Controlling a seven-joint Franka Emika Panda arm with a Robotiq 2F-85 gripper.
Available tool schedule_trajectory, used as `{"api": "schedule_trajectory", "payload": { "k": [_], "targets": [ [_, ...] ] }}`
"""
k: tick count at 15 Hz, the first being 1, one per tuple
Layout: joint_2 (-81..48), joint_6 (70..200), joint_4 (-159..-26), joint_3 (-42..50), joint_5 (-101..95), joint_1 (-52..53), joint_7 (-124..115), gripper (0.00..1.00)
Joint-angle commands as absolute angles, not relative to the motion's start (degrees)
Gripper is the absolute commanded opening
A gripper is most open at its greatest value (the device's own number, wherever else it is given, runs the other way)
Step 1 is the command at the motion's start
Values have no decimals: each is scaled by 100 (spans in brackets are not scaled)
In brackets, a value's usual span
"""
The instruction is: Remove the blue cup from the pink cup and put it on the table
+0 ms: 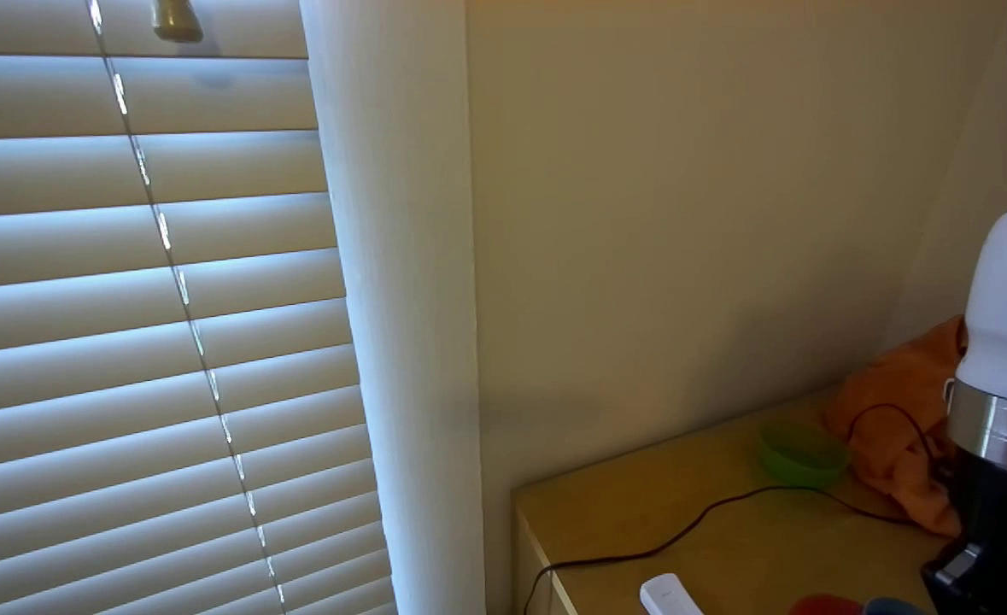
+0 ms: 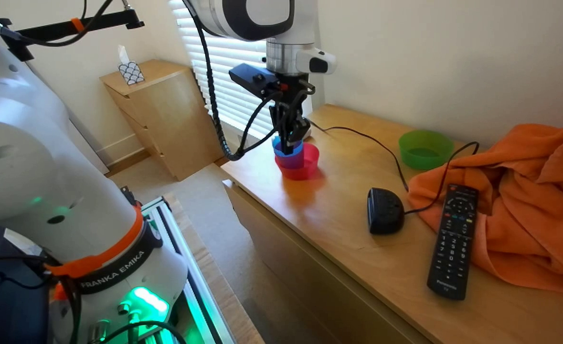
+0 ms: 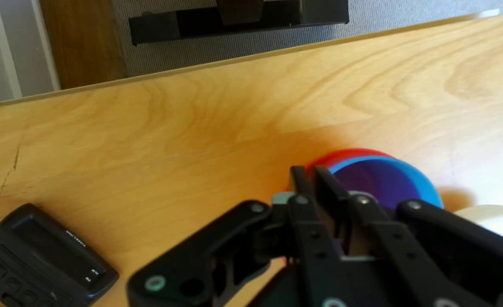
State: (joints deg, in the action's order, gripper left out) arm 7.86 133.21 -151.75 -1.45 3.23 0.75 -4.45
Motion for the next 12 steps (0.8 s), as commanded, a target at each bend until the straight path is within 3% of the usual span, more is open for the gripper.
{"api": "schedule_trajectory", "payload": {
  "k": [1,3,6,12],
  "targets": [
    [610,13396,-15094,-186,263,104,-573,14],
    [614,13391,-15067,-199,288,122,-549,38],
    [639,13382,-15032,-225,323,148,-509,53],
    [757,13317,-15015,-269,464,244,-389,50]
  ]
}}
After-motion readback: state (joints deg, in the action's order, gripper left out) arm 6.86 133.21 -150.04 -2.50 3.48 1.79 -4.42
